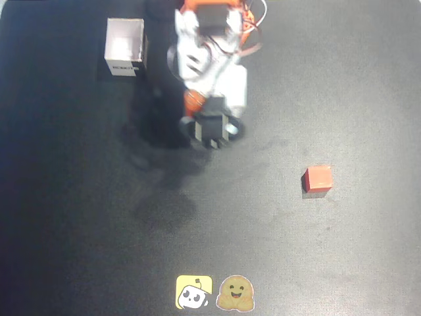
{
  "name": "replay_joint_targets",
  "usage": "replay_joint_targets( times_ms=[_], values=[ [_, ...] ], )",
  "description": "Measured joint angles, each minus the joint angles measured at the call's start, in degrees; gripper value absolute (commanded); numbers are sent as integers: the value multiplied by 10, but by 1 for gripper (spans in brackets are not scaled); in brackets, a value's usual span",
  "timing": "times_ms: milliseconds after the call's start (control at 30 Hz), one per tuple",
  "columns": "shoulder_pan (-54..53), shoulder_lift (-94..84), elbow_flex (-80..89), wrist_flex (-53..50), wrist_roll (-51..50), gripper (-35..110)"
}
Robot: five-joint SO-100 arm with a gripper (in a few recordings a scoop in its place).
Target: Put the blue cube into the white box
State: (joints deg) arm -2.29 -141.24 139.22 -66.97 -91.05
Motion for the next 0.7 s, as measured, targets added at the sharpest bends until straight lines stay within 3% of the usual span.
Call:
replay_joint_targets(
  times_ms=[700],
  values=[
    [-432,-274,18,-222,219,0]
  ],
)
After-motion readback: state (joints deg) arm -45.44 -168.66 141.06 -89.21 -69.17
